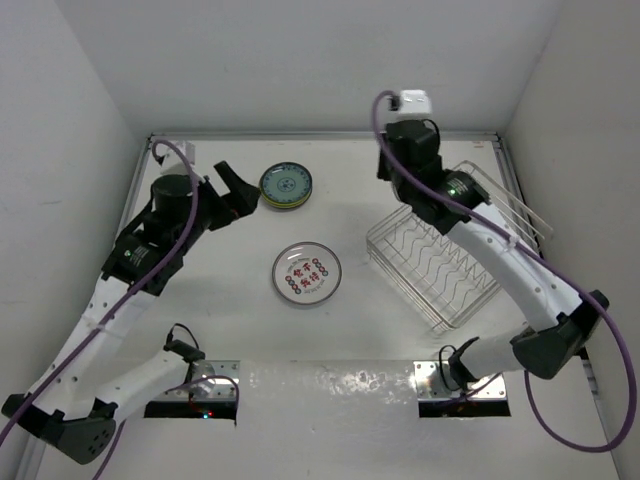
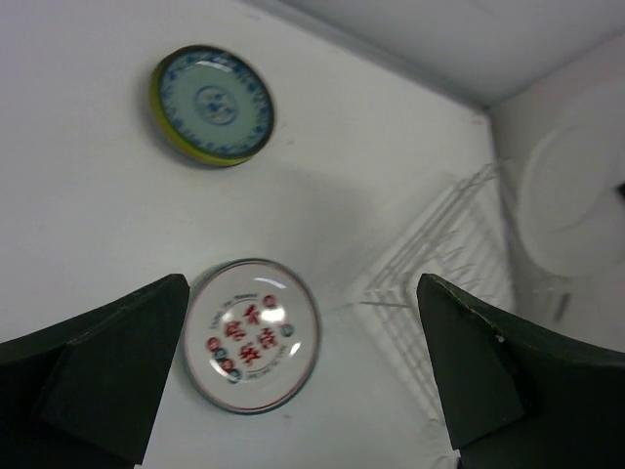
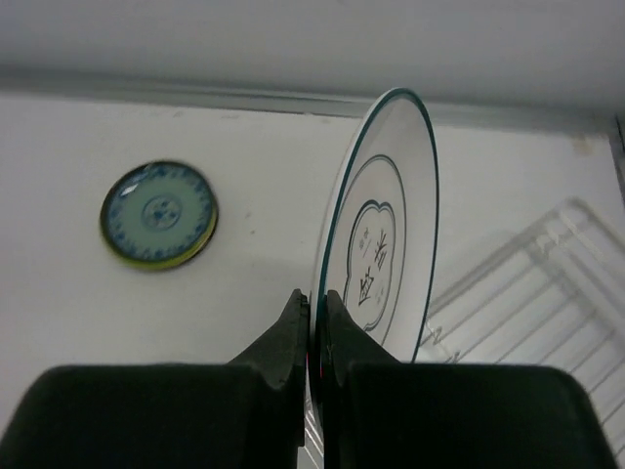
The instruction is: Unload the plates from the dish rack
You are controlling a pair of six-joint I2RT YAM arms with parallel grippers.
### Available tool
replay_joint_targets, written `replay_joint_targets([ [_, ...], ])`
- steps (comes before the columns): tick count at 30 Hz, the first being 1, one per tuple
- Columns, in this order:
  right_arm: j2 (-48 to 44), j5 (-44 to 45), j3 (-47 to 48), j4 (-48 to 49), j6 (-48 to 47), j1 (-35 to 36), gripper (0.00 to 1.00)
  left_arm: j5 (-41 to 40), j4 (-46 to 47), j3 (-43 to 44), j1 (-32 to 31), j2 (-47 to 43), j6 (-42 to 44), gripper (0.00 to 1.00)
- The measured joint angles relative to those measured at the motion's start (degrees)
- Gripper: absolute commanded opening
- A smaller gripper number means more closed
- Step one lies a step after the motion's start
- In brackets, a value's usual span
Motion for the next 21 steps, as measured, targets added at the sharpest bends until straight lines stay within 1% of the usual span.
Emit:
replay_joint_targets([
  [2, 2.19, -2.01, 4.37, 0.00, -12.20, 5.20, 0.00, 2.43, 2.27, 0.74, 0.00, -1.03, -3.30, 1.00],
  [4, 3.30, -3.45, 4.68, 0.24, -23.89, 11.61, 0.00, 4.98, 4.87, 0.85, 0.00, -1.77, -7.13, 1.00],
  [6, 3.19, -4.48, 1.03, 0.37, -34.21, 17.99, 0.00, 7.87, 7.82, 0.33, 0.00, -2.03, -10.88, 1.00],
  [8, 2.45, -5.75, -4.59, 0.76, -42.73, 22.75, 0.00, 10.03, 10.45, -0.72, 0.00, -1.99, -13.94, 0.99],
  [11, 1.27, -6.73, -13.35, 1.18, -53.35, 28.92, 0.00, 12.24, 12.39, -2.97, 0.00, -1.40, -17.35, 0.99],
  [13, 0.37, -6.93, -17.16, 2.14, -58.10, 31.87, 0.00, 13.25, 12.85, -4.48, 0.00, -0.66, -18.49, 0.96],
  [17, -2.05, -7.13, -19.91, 6.73, -64.11, 34.95, 0.00, 15.85, 13.94, -8.57, 0.00, 1.22, -19.39, 0.89],
  [18, -2.80, -7.13, -20.31, 8.63, -65.07, 35.50, 0.00, 16.65, 14.27, -9.75, 0.00, 1.64, -19.52, 0.86],
  [19, -3.56, -7.26, -20.72, 10.64, -65.94, 35.98, 0.00, 17.53, 14.49, -10.93, 0.00, 2.12, -19.54, 0.74],
  [20, -4.26, -7.45, -21.14, 12.57, -66.60, 36.39, 0.00, 18.45, 14.78, -12.22, 0.00, 2.67, -19.74, 0.68],
  [21, -4.79, -7.63, -21.42, 14.23, -67.17, 36.76, 0.00, 19.15, 15.15, -13.25, 0.00, 3.06, -19.76, 0.48],
])
